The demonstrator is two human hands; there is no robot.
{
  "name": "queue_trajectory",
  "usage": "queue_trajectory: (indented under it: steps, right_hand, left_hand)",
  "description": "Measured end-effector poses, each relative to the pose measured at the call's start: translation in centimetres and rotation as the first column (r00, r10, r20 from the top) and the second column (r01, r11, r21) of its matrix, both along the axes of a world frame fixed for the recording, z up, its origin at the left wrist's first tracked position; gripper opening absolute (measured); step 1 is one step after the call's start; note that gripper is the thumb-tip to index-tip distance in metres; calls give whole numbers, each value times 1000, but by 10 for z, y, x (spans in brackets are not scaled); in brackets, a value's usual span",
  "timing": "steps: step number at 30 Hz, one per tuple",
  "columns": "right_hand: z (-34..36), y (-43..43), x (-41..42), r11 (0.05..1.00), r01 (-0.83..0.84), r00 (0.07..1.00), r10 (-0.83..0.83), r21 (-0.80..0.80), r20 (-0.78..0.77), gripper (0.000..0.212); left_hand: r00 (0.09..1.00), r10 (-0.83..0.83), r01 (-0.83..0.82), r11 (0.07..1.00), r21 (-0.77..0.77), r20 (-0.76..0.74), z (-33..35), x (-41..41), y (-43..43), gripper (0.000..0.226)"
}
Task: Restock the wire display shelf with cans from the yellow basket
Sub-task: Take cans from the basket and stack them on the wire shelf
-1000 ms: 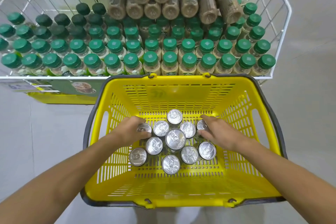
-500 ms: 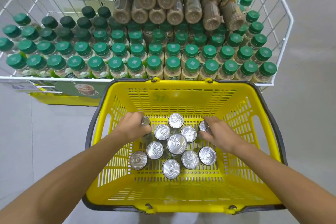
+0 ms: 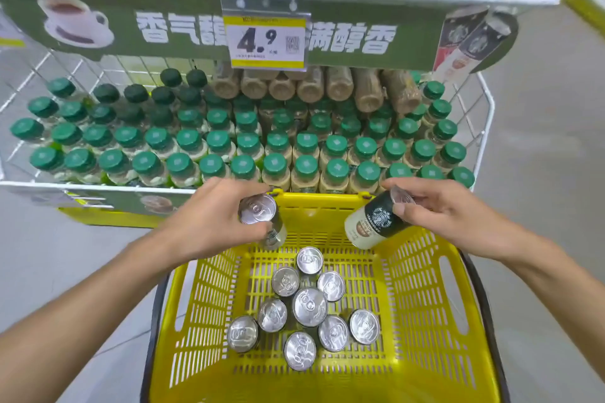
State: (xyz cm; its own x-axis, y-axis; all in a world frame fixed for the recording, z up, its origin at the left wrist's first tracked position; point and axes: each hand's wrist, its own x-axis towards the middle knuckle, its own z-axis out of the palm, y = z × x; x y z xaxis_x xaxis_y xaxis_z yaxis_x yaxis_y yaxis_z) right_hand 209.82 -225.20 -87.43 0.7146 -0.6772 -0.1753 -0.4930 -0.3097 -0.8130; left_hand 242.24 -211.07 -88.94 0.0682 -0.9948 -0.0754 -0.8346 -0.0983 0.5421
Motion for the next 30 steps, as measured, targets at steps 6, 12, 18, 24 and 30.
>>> queue_trajectory:
  steps: [6,12,18,24,30]
  right_hand:
    - [141,-15,20,997,-78,987,77,0,142,41]
    - [270,-25,45,972,-183,970,203,-144,136,45]
    - [333,-70,96,930,-10,969,100,-368,226,39]
    - [325,-128,172,905,69,984,8,-419,178,40]
    - [315,-155,234,784,-146,989,112,-603,-94,35]
  left_hand:
    - [951,-136,111,988,-106,-278,150,2,-24,53]
    - [919,-211,154,970,-189,-332,270,1,-38,44]
    - [955,-90,-10,943,-334,-281,338,33,-80,32]
    - [967,198,-235,937,-256,-163,343,88,-149,58]
    - [994,111,-110,982,-154,-4,338,110,-203,36]
